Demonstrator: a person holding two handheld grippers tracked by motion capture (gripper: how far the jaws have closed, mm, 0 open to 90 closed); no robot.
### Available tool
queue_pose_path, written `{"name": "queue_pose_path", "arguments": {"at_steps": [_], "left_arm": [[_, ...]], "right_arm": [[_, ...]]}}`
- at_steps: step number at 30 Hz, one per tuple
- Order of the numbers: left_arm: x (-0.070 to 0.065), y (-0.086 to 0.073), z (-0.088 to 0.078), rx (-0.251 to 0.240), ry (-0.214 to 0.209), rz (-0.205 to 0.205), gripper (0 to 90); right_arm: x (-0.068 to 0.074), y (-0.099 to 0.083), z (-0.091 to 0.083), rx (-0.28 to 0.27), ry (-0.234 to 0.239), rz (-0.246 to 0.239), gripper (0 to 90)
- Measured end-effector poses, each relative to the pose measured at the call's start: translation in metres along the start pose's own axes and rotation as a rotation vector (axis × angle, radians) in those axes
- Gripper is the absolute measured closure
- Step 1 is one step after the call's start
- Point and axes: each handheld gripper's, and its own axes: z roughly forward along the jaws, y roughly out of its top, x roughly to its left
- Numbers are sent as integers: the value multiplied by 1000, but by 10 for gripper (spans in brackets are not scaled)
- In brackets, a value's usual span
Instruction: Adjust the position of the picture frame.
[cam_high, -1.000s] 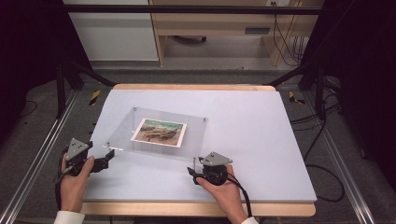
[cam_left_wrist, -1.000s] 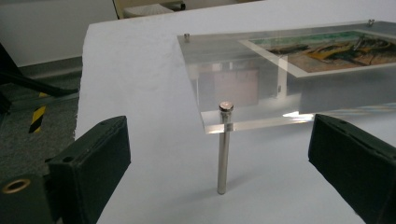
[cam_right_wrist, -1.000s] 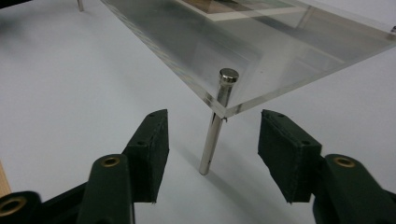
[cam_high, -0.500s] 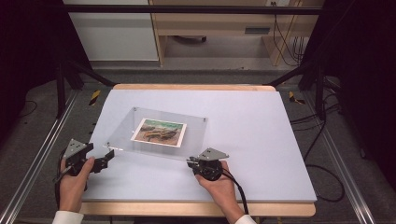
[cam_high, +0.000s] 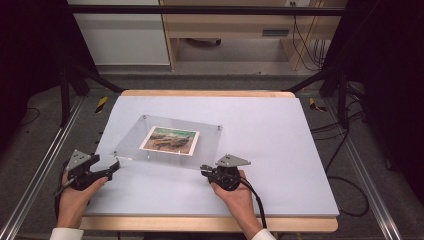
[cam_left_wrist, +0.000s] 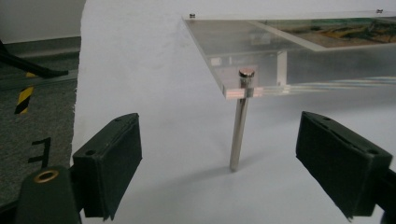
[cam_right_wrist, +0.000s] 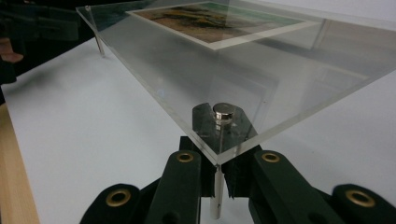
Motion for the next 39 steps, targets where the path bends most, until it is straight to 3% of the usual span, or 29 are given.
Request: {"name": "queue_pose_path", "arguments": {"at_steps": [1, 7, 14, 17, 21, 31, 39], "left_arm": [[-1, 1, 2, -1, -37, 7, 197], [-1, 3, 9, -18, -54, 4, 390], [1, 11, 20, -72, -79, -4, 577], [-1, 12, 25, -70, -99, -5, 635], [-3, 13, 27, -81, -94, -18, 733], [-1, 15, 29, -104, -98, -66, 825], [-2, 17, 28, -86, -94, -55, 837]], "right_arm": [[-2, 3, -1, -4, 13, 29, 845], [-5, 9, -4, -6, 24, 73, 845], [-5, 10, -3, 2, 23, 66, 844], [-5, 10, -3, 5, 21, 63, 844], [-4, 9, -2, 13, 12, 51, 844], [-4, 9, -2, 2, 3, 49, 845], [1, 10, -1, -9, -35, 44, 802]]}}
